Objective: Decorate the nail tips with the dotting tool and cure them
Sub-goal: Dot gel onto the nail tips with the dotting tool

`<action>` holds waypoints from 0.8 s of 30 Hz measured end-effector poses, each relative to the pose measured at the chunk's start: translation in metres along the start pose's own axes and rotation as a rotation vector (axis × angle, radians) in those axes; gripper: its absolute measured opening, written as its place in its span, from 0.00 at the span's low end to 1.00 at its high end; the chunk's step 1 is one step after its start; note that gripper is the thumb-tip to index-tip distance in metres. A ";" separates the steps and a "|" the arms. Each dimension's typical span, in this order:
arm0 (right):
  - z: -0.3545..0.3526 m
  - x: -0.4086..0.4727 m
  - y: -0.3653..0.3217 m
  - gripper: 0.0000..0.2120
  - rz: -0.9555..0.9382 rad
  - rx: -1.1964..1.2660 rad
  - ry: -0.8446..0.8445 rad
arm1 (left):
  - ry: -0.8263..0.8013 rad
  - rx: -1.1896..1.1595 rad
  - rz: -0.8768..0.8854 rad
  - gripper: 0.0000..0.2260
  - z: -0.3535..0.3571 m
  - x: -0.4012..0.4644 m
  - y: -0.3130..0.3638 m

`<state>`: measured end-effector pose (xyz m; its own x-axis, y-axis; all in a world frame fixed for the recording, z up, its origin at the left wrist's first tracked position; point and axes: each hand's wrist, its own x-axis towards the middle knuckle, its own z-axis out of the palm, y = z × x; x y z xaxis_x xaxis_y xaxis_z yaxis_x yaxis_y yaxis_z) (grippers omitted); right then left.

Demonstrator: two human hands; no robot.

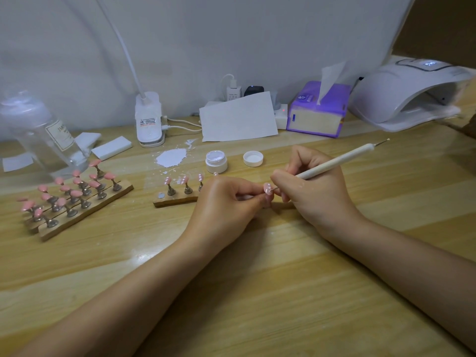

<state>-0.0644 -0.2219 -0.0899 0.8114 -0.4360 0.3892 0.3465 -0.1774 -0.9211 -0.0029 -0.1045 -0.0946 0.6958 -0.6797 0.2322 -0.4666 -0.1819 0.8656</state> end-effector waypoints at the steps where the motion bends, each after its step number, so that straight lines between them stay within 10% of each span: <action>1: 0.000 0.000 0.000 0.19 -0.002 0.000 -0.002 | -0.001 -0.002 0.001 0.11 0.000 0.000 0.000; 24: 0.000 0.000 0.001 0.18 -0.001 0.000 0.007 | 0.000 -0.001 0.008 0.14 0.001 0.001 -0.001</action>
<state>-0.0636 -0.2223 -0.0911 0.8079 -0.4419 0.3898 0.3469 -0.1780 -0.9209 -0.0024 -0.1053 -0.0959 0.6921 -0.6810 0.2391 -0.4716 -0.1759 0.8641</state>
